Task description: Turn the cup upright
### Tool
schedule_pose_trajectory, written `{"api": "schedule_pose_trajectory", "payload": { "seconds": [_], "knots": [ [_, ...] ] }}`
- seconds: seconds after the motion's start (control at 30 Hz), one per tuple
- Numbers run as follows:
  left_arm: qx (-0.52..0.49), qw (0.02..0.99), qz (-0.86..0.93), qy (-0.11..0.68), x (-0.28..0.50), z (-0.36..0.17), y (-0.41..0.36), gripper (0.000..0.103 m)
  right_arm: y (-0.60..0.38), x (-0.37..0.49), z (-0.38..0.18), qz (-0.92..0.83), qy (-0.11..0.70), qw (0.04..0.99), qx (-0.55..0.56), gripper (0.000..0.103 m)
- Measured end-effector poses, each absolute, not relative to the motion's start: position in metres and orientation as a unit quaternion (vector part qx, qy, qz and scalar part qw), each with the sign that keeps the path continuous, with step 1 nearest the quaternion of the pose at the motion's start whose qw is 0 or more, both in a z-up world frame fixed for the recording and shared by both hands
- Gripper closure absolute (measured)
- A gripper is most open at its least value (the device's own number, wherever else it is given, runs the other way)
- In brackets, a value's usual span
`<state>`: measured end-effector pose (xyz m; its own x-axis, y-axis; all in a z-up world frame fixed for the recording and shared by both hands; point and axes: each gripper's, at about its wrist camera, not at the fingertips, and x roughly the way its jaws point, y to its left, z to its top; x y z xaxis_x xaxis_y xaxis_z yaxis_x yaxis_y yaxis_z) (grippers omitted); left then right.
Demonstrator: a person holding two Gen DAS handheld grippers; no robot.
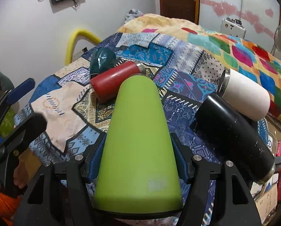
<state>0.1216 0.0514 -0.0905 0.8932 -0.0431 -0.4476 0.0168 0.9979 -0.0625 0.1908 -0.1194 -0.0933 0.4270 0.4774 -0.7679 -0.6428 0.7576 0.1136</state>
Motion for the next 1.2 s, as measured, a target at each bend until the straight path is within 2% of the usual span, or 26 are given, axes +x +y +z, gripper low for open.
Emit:
{"api": "schedule_pose_trajectory", "payload": {
  "seconds": [0.47, 1.07, 1.2],
  "knots": [
    [-0.007, 0.960, -0.002, 0.280, 0.133, -0.109, 0.038, 0.000, -0.127, 0.179, -0.129, 0.335, 0.410, 0.844, -0.087, 0.041],
    [0.011, 0.959, -0.019, 0.284, 0.144, -0.107, 0.022, 0.000, -0.130, 0.181, -0.137, 0.344, 0.406, 0.843, -0.077, 0.040],
    [0.016, 0.960, -0.012, 0.280, 0.145, -0.103, 0.021, 0.000, -0.142, 0.168, -0.125, 0.352, 0.386, 0.847, -0.096, 0.030]
  ]
}}
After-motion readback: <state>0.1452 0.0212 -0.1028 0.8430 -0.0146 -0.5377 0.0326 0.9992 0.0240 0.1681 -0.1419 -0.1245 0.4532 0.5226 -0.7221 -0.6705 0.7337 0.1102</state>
